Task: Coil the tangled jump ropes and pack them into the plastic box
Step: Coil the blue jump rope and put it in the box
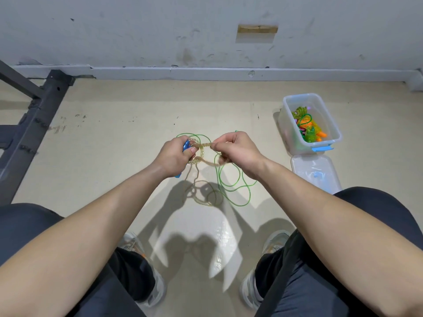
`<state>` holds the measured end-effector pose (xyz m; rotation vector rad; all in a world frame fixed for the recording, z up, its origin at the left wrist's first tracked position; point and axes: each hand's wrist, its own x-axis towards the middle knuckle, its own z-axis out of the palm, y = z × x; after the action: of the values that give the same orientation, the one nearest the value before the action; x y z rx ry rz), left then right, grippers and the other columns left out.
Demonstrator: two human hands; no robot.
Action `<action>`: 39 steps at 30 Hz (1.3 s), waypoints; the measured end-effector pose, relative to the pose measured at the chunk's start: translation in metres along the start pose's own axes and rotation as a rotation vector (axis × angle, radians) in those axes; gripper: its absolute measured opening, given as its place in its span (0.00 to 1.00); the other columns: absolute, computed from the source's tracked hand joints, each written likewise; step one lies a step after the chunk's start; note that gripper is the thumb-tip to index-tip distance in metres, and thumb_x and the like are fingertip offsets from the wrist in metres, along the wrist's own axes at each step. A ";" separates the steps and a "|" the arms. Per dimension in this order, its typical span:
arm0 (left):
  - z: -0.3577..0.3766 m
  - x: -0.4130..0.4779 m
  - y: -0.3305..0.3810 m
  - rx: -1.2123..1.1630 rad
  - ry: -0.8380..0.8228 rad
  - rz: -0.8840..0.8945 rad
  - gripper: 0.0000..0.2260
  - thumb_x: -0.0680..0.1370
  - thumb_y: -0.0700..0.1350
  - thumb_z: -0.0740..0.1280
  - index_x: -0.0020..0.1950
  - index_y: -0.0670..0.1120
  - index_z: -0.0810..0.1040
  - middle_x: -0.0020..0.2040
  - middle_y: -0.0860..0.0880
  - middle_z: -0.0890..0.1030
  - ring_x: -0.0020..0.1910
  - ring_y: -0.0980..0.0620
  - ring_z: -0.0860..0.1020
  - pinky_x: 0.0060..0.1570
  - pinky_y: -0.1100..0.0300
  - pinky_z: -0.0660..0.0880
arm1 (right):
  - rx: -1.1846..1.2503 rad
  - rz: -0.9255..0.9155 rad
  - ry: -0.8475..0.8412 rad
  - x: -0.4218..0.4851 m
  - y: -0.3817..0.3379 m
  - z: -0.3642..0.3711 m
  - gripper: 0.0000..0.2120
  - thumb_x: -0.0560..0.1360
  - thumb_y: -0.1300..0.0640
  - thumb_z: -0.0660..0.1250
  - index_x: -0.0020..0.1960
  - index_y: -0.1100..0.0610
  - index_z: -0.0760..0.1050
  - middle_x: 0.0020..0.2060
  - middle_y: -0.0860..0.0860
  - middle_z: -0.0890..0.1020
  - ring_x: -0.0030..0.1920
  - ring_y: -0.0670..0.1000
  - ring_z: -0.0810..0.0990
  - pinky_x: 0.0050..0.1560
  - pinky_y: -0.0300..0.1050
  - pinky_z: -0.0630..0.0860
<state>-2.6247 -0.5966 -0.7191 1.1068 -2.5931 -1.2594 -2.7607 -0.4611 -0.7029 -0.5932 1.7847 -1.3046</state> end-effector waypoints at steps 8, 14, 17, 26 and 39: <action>-0.012 0.008 -0.013 0.039 0.043 -0.027 0.04 0.83 0.43 0.63 0.50 0.46 0.76 0.43 0.51 0.81 0.42 0.51 0.75 0.37 0.67 0.67 | 0.226 0.084 -0.290 -0.005 -0.006 -0.010 0.16 0.78 0.57 0.68 0.32 0.54 0.74 0.23 0.48 0.62 0.24 0.49 0.66 0.38 0.44 0.67; -0.021 0.015 -0.023 0.020 0.132 -0.076 0.04 0.83 0.43 0.63 0.53 0.44 0.77 0.47 0.47 0.81 0.46 0.46 0.76 0.43 0.58 0.67 | 0.414 0.191 -0.390 -0.009 -0.014 -0.019 0.15 0.78 0.46 0.61 0.48 0.57 0.77 0.25 0.47 0.63 0.22 0.45 0.56 0.28 0.39 0.62; -0.026 0.018 -0.029 0.019 0.171 -0.113 0.05 0.83 0.44 0.63 0.53 0.43 0.77 0.43 0.48 0.79 0.43 0.45 0.75 0.38 0.57 0.67 | 0.446 0.192 -0.404 -0.010 -0.013 -0.022 0.16 0.77 0.44 0.62 0.48 0.57 0.77 0.24 0.46 0.62 0.22 0.46 0.57 0.36 0.43 0.68; -0.035 0.033 -0.036 -0.021 0.309 -0.196 0.06 0.83 0.43 0.63 0.55 0.42 0.77 0.48 0.46 0.80 0.46 0.44 0.75 0.45 0.58 0.67 | 0.089 0.301 -0.702 -0.021 -0.009 -0.022 0.21 0.75 0.48 0.63 0.67 0.50 0.75 0.37 0.56 0.79 0.29 0.51 0.73 0.29 0.42 0.67; -0.052 0.043 -0.043 0.099 0.272 -0.147 0.05 0.84 0.43 0.62 0.56 0.44 0.76 0.47 0.47 0.77 0.46 0.45 0.73 0.44 0.59 0.66 | 0.399 0.232 -0.668 -0.024 -0.004 -0.041 0.37 0.65 0.31 0.72 0.66 0.53 0.79 0.36 0.58 0.81 0.26 0.52 0.75 0.31 0.44 0.72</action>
<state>-2.6139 -0.6761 -0.7252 1.3998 -2.4300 -0.9335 -2.7824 -0.4224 -0.6858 -0.4986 0.9827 -1.0878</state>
